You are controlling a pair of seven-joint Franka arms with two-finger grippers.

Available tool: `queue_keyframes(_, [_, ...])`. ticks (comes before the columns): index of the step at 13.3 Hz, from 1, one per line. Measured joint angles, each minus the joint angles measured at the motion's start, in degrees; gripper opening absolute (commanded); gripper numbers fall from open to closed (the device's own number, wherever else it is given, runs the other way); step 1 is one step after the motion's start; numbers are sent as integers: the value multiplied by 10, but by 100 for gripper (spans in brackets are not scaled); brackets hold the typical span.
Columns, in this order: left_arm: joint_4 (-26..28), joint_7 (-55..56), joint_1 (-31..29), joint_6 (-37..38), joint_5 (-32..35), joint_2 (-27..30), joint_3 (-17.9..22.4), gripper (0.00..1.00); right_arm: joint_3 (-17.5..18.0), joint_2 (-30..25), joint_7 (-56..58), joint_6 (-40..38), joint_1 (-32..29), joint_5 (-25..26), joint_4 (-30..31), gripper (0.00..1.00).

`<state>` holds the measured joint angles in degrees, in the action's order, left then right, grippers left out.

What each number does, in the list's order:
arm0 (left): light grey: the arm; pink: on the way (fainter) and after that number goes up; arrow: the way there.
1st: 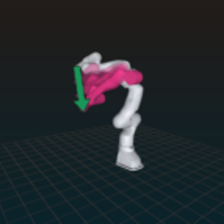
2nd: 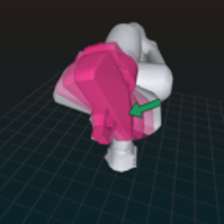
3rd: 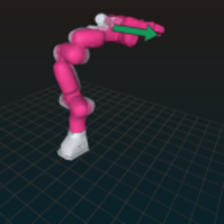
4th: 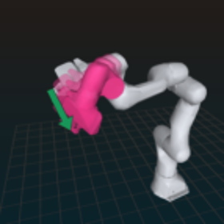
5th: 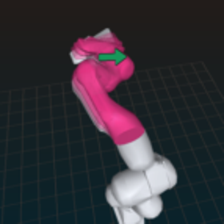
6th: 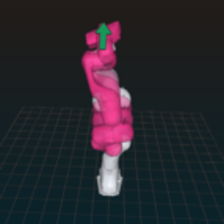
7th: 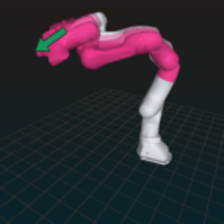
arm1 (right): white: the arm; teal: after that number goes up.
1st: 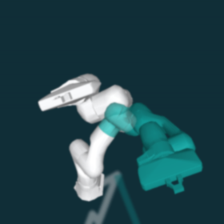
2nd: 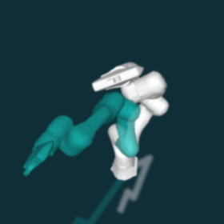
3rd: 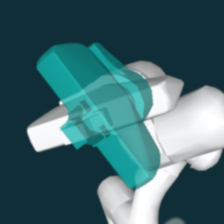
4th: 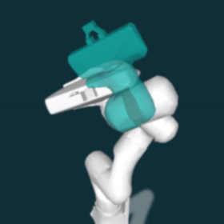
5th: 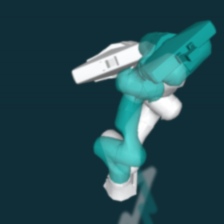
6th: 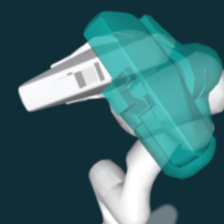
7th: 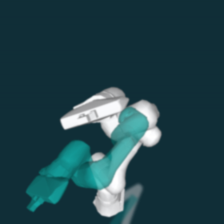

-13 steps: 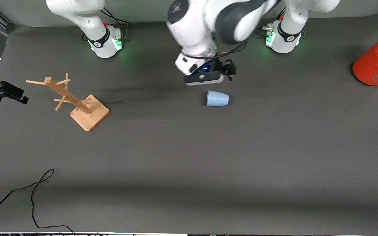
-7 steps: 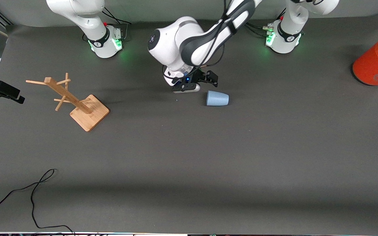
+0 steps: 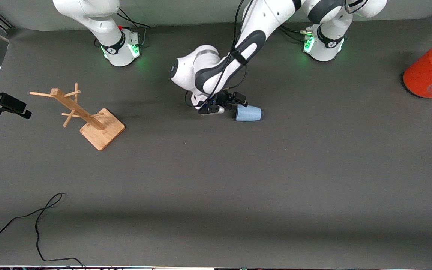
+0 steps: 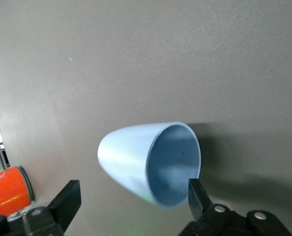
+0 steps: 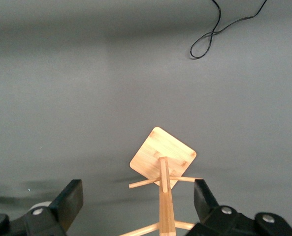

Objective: Rotate and upright cup with both arms
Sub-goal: 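Grasp the lying cup's rim with the left gripper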

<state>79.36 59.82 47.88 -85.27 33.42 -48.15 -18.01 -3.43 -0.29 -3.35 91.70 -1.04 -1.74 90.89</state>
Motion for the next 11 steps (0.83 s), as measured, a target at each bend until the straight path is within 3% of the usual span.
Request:
queue_keyframes(9, [-31,-80,0,3,58,-29,23,92,1,0,-7,-3,0,0,2,100])
queue_keyframes(10, [-38,-93,0,4,58,-29,27,86,1,0,-7,-3,0,0,2,100])
queue_keyframes(11, [-42,-100,0,4,58,-29,29,69,1,0,-5,-3,0,0,3,100])
